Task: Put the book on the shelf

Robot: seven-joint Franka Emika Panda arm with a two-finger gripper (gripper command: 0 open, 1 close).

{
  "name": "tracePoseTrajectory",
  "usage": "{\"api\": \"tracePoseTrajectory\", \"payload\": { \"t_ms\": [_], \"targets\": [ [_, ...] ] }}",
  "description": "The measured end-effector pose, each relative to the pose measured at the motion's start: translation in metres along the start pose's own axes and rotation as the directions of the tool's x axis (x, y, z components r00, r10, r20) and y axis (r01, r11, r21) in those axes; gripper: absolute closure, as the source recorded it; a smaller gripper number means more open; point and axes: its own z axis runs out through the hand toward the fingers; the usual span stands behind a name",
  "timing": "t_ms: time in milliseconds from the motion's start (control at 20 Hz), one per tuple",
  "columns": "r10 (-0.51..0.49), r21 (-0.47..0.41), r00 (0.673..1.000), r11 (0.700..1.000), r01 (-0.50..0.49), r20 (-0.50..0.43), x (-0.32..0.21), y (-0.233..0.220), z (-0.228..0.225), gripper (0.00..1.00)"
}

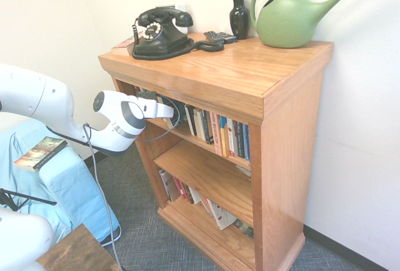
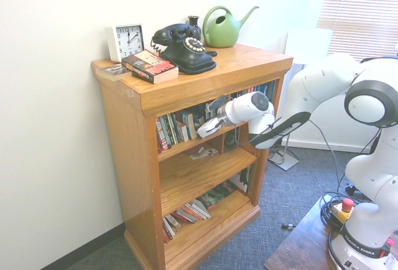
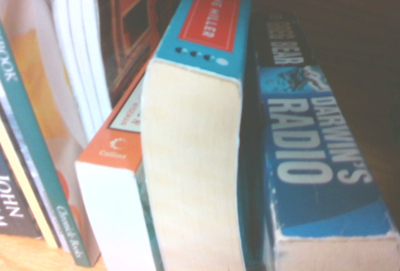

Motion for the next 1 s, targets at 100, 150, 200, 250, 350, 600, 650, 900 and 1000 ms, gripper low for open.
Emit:
{"api": "tracePoseTrajectory", "payload": {
  "t_ms": [100,150,200,250,350,600,650,900,1000],
  "targets": [
    [0.000,0.000,1.000,1.000,0.000,0.000,0.000,0.000,0.000,0.00],
    [-0.001,0.000,1.000,1.000,0.001,0.001,0.000,0.000,0.000,0.00],
    [-0.004,0.000,1.000,1.000,0.004,0.001,0.000,0.000,0.001,0.00],
    [-0.007,-0.001,1.000,1.000,0.007,0.001,0.000,0.001,0.001,0.00],
    [-0.009,-0.001,1.000,1.000,0.009,0.002,0.000,0.001,0.002,0.00],
    [-0.011,-0.001,1.000,1.000,0.011,0.003,0.001,0.001,0.002,0.00],
    [-0.013,-0.003,1.000,1.000,0.013,0.003,0.001,0.002,0.002,0.00],
    [-0.028,-0.050,1.000,0.998,0.028,0.005,0.001,0.004,-0.007,0.00],
    [-0.044,-0.074,0.999,0.996,0.045,0.022,-0.003,0.009,-0.014,0.00]
  ]
}}
